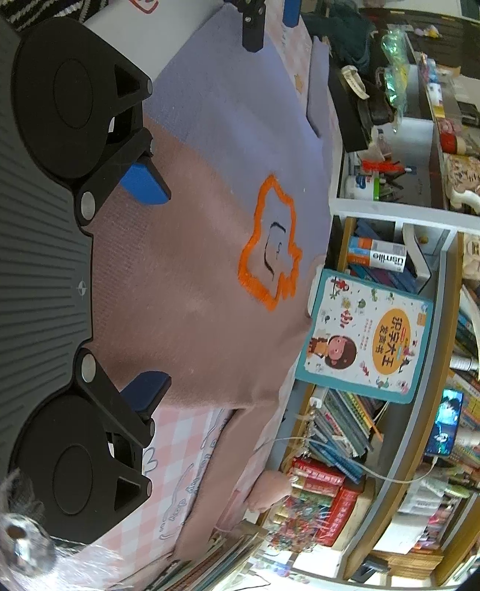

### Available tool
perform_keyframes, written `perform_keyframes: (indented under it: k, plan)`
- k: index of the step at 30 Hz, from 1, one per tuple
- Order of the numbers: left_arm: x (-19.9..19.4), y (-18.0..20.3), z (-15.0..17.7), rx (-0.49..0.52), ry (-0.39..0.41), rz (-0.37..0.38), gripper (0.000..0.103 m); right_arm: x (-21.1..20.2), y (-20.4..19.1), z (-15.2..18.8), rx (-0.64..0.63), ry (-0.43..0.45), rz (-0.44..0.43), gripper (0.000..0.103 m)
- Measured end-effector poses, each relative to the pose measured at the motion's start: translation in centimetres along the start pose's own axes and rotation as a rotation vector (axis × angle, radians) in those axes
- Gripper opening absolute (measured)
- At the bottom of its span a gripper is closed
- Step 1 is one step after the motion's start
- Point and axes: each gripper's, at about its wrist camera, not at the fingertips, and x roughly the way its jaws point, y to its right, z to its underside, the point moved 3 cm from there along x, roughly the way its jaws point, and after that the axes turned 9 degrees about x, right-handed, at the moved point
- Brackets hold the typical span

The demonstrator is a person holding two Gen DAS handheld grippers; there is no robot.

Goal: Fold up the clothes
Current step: 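Move the open left tool to the lavender sleeve cuff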

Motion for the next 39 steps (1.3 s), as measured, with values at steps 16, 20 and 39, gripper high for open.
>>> perform_keyframes:
  k: [16, 20, 39]
  plan:
    - [-0.4, -1.3, 0.4, -0.03, 0.026, 0.011, 0.102, 2.0, -5.7, -2.8, -0.12, 0.055, -0.096, 0.098]
    - [-0.5, -2.3, 0.6, -0.057, 0.036, -0.006, 0.102, 2.9, -7.3, -3.6, -0.147, 0.058, -0.12, 0.098]
    - [-0.5, -8.3, 2.1, -0.214, 0.048, -0.106, 0.102, 6.8, -11.4, -6.9, -0.135, 0.06, -0.199, 0.098]
